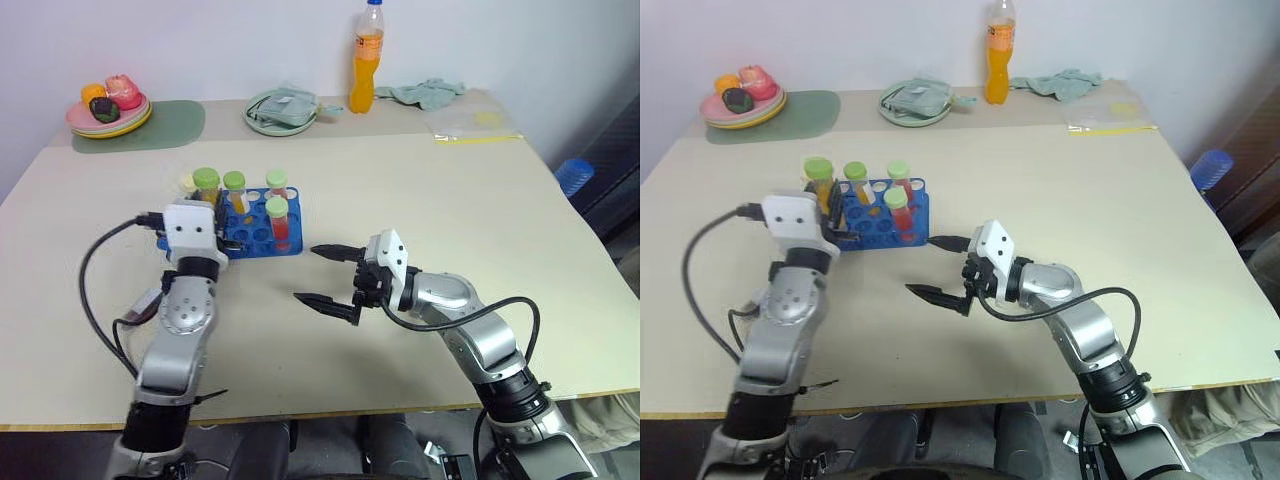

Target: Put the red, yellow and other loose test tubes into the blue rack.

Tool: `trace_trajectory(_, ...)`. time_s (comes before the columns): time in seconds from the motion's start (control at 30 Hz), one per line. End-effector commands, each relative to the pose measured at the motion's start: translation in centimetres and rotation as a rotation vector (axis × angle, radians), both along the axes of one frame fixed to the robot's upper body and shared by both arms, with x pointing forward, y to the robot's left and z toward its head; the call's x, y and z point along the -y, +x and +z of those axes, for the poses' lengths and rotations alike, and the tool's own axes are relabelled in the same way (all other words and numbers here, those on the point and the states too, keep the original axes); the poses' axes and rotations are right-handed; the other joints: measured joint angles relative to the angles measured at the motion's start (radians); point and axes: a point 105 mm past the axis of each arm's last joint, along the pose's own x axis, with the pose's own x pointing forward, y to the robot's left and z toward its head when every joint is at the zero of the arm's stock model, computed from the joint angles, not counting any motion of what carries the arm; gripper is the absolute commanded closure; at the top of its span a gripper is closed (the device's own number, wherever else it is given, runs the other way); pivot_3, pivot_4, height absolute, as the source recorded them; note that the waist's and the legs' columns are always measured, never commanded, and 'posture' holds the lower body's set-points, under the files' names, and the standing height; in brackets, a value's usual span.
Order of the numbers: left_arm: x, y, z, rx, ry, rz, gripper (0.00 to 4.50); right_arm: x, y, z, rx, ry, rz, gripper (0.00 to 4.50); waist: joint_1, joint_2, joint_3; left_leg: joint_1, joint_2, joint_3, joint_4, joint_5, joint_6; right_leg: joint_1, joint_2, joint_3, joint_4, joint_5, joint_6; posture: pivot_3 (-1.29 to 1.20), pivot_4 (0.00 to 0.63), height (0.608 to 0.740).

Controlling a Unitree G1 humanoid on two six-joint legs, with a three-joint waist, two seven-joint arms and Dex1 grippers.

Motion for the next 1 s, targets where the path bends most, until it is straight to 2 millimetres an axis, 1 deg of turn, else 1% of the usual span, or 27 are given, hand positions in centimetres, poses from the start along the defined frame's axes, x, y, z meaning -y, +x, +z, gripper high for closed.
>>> trace_trajectory(0.03,1.2,0.1,0.9,0.081,0.015,-0.054,3.75,-0.1,-0.3,1.5,0.043,0.043,0.003,0.00,0.002,0.000,0.000,0.000,0.000,0.000,0.000,0.000,0.000,0.000,0.000,0.000,0.000,0.000,0.000,0.00,0.150,0.740)
trace_trajectory(0.17,1.5,0.7,0.3,0.090,0.021,-0.074,3.75,0.0,-0.2,1.6,0.043,0.043,-0.010,0.00,0.003,0.000,0.000,0.000,0.000,0.000,0.000,0.000,0.000,0.001,0.000,0.000,0.000,0.000,0.000,0.00,0.150,0.740)
trace_trajectory(0.33,1.5,1.6,-0.8,0.078,-0.020,-0.085,3.75,0.0,-0.2,1.7,0.041,0.047,-0.019,0.00,0.003,0.000,0.000,0.000,0.000,0.000,0.001,0.000,0.000,0.001,0.000,-0.001,0.000,0.000,0.000,0.00,0.150,0.740)
trace_trajectory(0.47,1.9,2.0,-1.2,0.080,-0.032,-0.097,3.75,0.0,-0.3,1.7,0.037,0.049,-0.022,0.00,0.003,0.000,0.000,0.000,0.000,0.000,0.001,0.000,0.000,0.001,0.000,-0.001,0.000,0.000,0.000,0.00,0.150,0.740)
trace_trajectory(0.57,2.2,2.2,-1.6,0.066,-0.078,-0.118,3.75,0.0,-0.3,1.7,0.034,0.050,-0.022,0.00,0.003,0.000,0.000,0.000,0.000,0.000,0.001,0.000,0.000,0.001,0.000,-0.001,0.000,0.000,0.000,0.00,0.150,0.740)
trace_trajectory(0.73,2.4,1.9,-2.2,0.046,-0.058,-0.123,3.75,-0.1,-0.4,1.7,0.027,0.053,-0.019,0.00,0.003,0.000,0.000,0.000,0.000,0.000,0.001,0.000,0.000,0.002,0.000,-0.001,0.000,0.000,0.000,0.00,0.150,0.740)
trace_trajectory(0.87,2.0,1.4,-2.2,0.042,-0.015,-0.092,3.75,-0.1,-0.4,1.7,0.019,0.056,-0.019,0.00,0.002,0.000,0.000,0.001,0.000,0.000,0.001,0.000,0.000,0.002,0.000,-0.001,0.000,0.000,0.000,0.00,0.150,0.740)
trace_trajectory(1.0,2.1,1.1,-2.4,0.032,0.005,-0.080,3.75,-0.1,-0.4,1.6,0.012,0.059,-0.020,0.00,0.002,0.000,0.000,0.001,0.000,0.000,0.001,0.000,0.000,0.002,0.000,-0.001,0.000,0.000,0.000,0.00,0.150,0.740)
